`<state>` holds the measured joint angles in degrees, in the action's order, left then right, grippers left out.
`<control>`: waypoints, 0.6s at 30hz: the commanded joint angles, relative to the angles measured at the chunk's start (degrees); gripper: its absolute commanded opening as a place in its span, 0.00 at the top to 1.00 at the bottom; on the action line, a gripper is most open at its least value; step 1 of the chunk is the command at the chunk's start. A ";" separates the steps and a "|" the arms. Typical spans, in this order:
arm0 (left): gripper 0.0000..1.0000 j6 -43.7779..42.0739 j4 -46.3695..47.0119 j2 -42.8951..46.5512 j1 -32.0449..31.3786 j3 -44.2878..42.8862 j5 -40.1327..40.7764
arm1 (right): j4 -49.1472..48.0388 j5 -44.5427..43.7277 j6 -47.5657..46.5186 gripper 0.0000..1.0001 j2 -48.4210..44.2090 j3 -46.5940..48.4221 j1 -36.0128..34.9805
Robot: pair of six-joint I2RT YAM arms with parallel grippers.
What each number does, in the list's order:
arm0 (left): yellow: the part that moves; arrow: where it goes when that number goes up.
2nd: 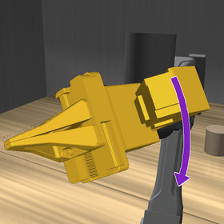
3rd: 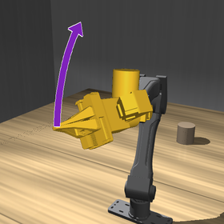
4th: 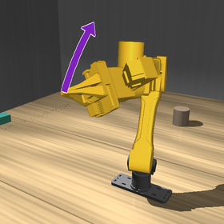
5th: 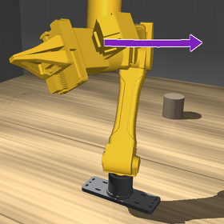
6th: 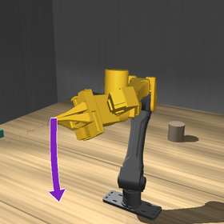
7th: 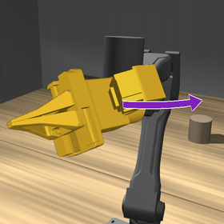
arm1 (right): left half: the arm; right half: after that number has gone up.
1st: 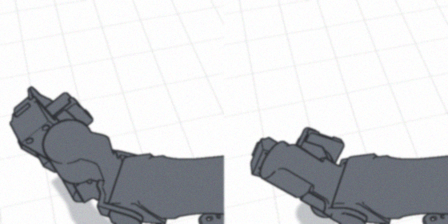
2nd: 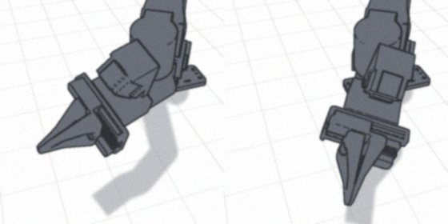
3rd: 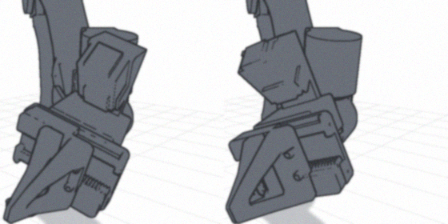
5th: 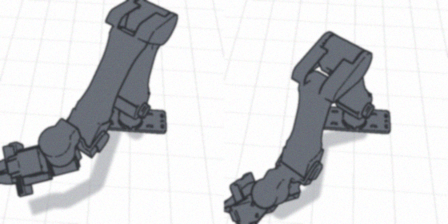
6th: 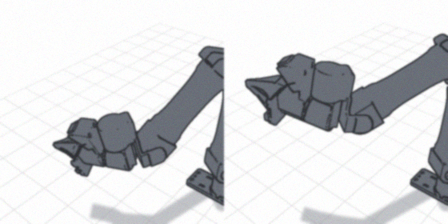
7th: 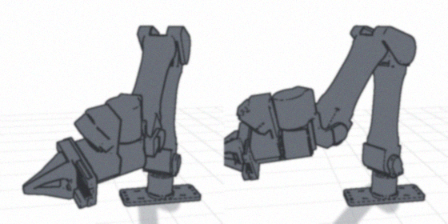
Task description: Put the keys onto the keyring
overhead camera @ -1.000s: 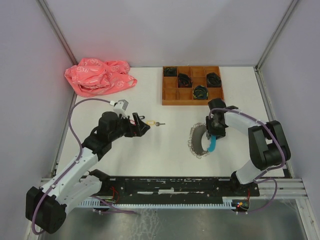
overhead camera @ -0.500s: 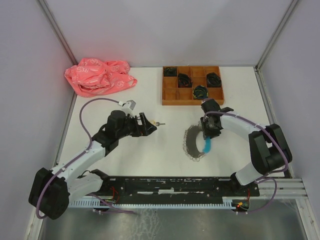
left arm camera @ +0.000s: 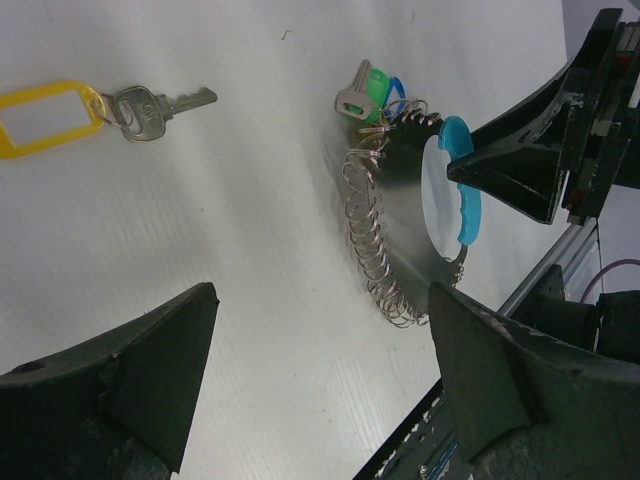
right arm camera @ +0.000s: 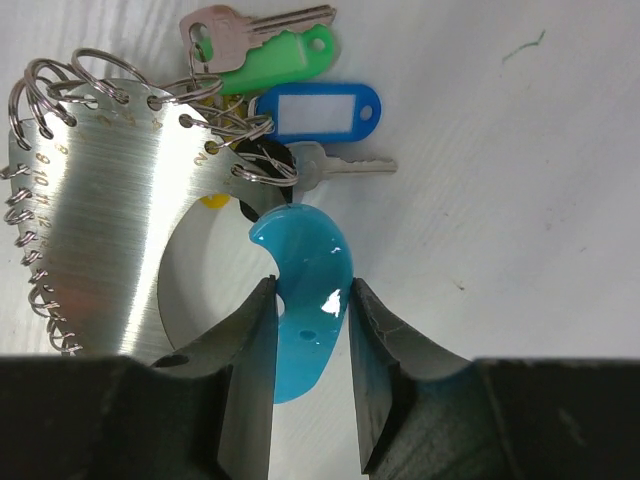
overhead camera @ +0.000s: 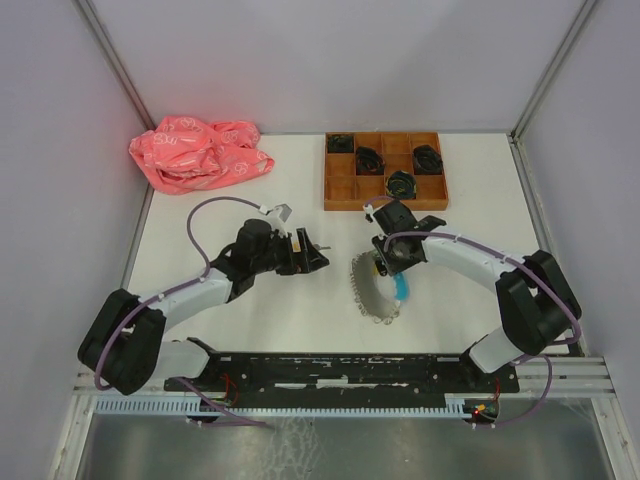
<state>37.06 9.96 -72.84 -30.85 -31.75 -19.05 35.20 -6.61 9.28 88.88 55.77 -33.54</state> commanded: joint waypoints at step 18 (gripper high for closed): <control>0.14 2.64 2.00 -0.35 -0.97 1.89 0.84 | 11.35 -6.05 -7.91 0.62 10.39 10.93 -6.31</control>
<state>38.13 11.88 -74.98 -31.64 -31.16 -19.33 42.26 -9.37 1.80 98.74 64.18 -39.90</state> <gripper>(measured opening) 0.866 0.378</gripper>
